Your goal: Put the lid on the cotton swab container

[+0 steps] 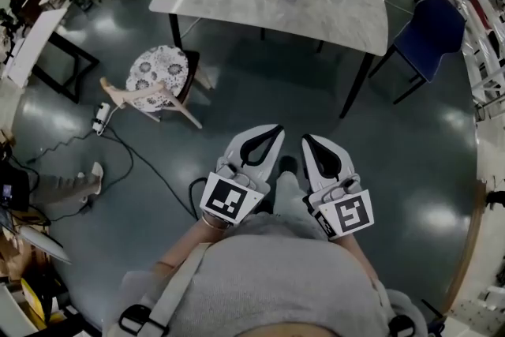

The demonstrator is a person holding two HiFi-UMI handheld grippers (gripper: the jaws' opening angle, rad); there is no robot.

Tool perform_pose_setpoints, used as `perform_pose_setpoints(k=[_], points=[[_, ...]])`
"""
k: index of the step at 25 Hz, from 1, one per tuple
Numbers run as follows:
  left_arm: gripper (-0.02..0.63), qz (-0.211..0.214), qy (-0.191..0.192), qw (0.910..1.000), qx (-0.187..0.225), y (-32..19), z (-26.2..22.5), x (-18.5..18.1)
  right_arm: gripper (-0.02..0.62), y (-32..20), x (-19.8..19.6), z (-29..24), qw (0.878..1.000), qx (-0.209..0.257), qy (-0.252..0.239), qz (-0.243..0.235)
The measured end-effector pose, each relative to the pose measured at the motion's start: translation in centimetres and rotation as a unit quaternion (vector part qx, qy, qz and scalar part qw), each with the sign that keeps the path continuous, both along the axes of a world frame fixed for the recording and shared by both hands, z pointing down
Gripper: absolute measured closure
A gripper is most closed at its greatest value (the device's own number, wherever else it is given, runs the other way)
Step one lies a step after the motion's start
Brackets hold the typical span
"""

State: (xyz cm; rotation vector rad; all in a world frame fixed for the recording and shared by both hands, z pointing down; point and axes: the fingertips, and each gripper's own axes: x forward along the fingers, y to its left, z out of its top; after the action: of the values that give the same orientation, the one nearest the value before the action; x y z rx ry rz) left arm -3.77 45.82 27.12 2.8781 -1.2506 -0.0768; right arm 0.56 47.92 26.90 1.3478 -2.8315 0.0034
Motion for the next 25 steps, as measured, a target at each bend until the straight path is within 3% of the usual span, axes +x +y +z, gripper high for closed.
perform_pose_setpoints(k=[19,25], points=[[0.609,-0.029,-0.001,0.9996,0.006,-15.0,-1.4,3.2,0.594,-14.9,2.5,-2.2,0.999,0.003,-0.012,-0.037],[0.609,-0.044,0.000,0.9990,0.010,-19.4,-1.5,5.0,0.594,-19.5,4.8,-1.9,0.999,0.021,0.002,-0.049]])
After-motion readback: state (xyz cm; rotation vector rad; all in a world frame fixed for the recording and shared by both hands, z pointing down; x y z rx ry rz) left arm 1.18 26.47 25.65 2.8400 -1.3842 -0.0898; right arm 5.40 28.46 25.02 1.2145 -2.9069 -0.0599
